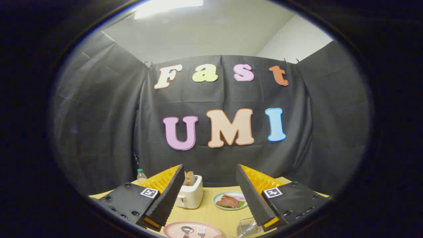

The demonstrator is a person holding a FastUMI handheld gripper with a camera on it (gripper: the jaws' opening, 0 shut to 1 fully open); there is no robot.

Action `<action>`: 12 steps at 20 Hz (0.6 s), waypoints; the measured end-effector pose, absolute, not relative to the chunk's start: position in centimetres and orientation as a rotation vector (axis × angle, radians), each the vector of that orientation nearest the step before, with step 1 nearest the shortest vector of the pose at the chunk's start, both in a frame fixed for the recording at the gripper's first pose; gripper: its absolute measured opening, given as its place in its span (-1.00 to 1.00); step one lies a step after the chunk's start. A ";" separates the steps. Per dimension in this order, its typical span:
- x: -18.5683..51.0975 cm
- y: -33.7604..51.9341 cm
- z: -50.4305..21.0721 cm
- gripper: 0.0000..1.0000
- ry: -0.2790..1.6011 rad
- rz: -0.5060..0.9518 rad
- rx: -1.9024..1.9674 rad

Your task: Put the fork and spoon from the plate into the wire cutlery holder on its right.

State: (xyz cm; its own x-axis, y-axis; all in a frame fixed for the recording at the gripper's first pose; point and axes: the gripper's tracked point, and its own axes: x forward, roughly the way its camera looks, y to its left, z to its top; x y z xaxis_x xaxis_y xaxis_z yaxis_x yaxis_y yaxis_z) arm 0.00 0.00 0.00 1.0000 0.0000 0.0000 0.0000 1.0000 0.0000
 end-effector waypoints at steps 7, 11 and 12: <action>-0.3 -0.4 -0.1 0.98 0.008 0.019 0.000; -0.3 -0.3 -0.4 0.98 0.014 0.034 0.006; -0.3 -0.2 -0.4 0.98 0.018 0.039 0.006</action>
State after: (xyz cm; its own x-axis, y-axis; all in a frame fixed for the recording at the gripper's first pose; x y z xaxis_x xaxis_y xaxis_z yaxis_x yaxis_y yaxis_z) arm -0.30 -0.16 -0.45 0.9991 0.0393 -0.0180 -0.0392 0.9992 0.0064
